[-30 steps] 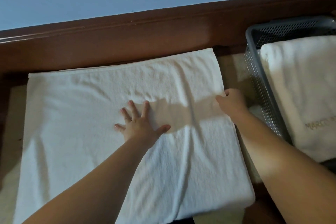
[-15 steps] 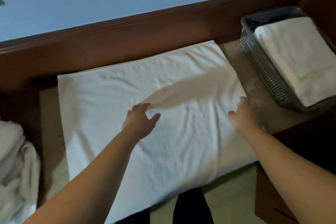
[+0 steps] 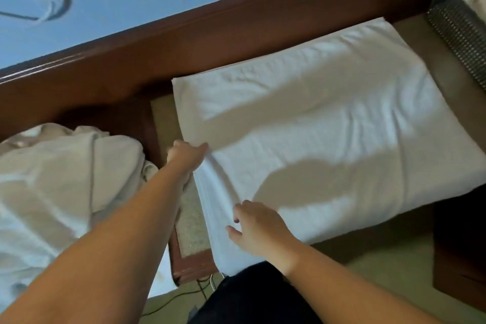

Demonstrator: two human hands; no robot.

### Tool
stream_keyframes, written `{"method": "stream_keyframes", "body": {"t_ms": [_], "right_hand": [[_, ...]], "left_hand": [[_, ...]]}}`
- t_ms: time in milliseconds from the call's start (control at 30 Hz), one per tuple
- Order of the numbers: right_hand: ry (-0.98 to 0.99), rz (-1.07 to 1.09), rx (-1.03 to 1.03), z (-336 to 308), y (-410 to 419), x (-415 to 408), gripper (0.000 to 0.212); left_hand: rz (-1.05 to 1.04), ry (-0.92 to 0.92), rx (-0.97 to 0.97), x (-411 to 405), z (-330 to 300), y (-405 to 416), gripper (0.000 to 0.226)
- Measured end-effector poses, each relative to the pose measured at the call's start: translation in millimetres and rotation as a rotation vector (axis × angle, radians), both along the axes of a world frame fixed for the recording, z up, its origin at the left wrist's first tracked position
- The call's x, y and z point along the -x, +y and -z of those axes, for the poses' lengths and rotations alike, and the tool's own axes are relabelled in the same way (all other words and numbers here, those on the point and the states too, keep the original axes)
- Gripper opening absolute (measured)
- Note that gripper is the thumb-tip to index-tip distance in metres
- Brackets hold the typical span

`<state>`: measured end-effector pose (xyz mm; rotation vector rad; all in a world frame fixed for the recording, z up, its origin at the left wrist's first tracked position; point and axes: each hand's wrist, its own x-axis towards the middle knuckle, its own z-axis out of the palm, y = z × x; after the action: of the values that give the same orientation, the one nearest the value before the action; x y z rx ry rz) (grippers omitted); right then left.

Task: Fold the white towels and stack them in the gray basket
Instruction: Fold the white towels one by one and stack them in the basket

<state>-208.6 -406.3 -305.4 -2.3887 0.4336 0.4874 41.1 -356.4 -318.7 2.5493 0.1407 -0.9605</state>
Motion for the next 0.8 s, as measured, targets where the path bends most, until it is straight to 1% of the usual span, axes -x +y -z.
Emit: {"method": "stream_keyframes", "body": {"t_ms": [67, 133, 233, 300, 367, 467, 533, 567, 633, 667, 733, 800], "right_hand": [[0.051, 0.005, -0.045, 6.5, 24.3, -8.8, 0.034], [0.052, 0.065, -0.037, 15.5, 43.8, -14.7, 0.038], [0.046, 0.197, 0.051, 27.0, 64.8, -20.3, 0.040], [0.031, 0.238, 0.152, 30.1, 76.9, -22.7, 0.036], [0.073, 0.265, 0.196, 28.7, 88.6, -24.8, 0.035], [0.137, 0.280, 0.220, 28.2, 98.8, -27.3, 0.035], [0.137, 0.319, 0.231, 28.0, 101.0, -27.5, 0.034], [0.140, 0.330, 0.237, 26.0, 100.4, -28.2, 0.033], [0.162, 0.343, 0.195, 19.0, 93.0, -28.9, 0.027], [0.178, 0.385, 0.138, 15.3, 86.5, -27.7, 0.022], [0.192, 0.574, -0.042, 4.5, 65.6, -19.7, 0.017], [0.164, 0.781, -0.202, -8.6, 42.1, -3.9, 0.014]], "left_hand": [[-0.117, 0.021, 0.107, -7.1, 6.3, 2.9, 0.081], [-0.197, 0.049, 0.171, -11.8, 9.2, 0.8, 0.067], [-0.170, 0.064, 0.175, -21.0, 12.8, -9.2, 0.062], [-0.140, 0.041, 0.188, -27.7, 16.0, -19.2, 0.053], [-0.147, 0.010, 0.214, -35.0, 15.2, -31.3, 0.050], [-0.177, 0.019, 0.214, -47.0, 7.0, -46.1, 0.053], [-0.146, 0.034, 0.239, -60.4, 3.0, -50.0, 0.047], [-0.116, 0.032, 0.267, -67.9, 0.1, -50.4, 0.047], [-0.072, 0.020, 0.287, -78.6, -5.9, -54.4, 0.048], [-0.079, 0.007, 0.296, -81.5, -10.3, -58.1, 0.046], [-0.139, -0.035, 0.340, -82.2, -22.0, -70.7, 0.035], [-0.140, -0.074, 0.381, -79.5, -35.1, -89.0, 0.023]]}}
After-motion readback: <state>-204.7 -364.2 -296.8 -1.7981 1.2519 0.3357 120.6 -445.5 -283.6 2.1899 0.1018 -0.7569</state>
